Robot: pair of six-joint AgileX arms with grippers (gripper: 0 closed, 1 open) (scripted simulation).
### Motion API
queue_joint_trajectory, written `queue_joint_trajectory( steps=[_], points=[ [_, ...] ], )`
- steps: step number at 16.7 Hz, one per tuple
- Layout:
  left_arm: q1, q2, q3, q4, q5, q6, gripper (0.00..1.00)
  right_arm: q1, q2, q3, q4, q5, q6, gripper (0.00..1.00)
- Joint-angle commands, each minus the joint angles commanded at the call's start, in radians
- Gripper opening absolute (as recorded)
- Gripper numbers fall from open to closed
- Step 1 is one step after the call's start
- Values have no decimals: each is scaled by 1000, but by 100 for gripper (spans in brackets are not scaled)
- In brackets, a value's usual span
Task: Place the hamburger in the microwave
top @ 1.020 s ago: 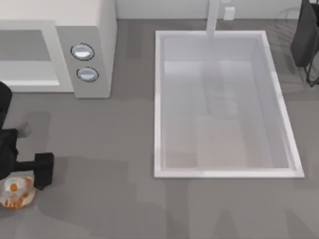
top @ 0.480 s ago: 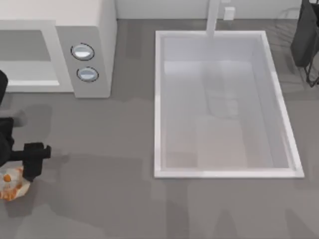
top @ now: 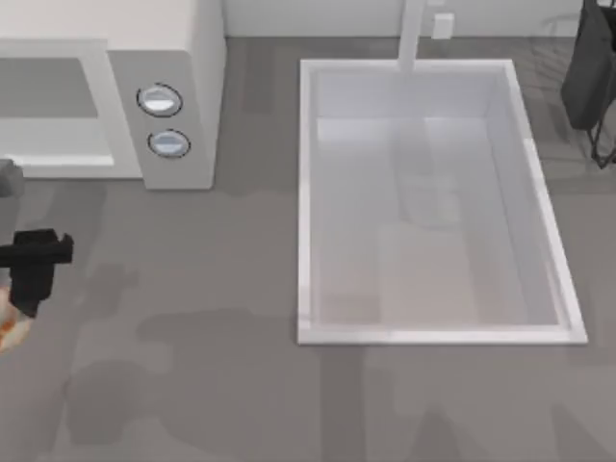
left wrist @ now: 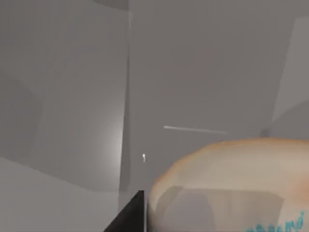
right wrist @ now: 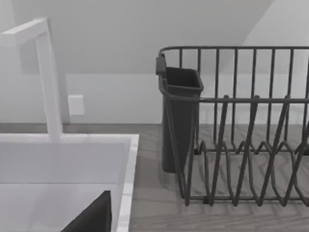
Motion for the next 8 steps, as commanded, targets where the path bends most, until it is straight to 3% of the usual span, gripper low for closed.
queue_joint_trajectory(
  steps=[5, 8],
  points=[
    [3, 7, -2, 12, 1, 3, 0, 0, 0, 0, 0, 0, 0, 100],
    [16, 35, 2, 103, 14, 14, 0, 0, 0, 0, 0, 0, 0, 100]
  ],
)
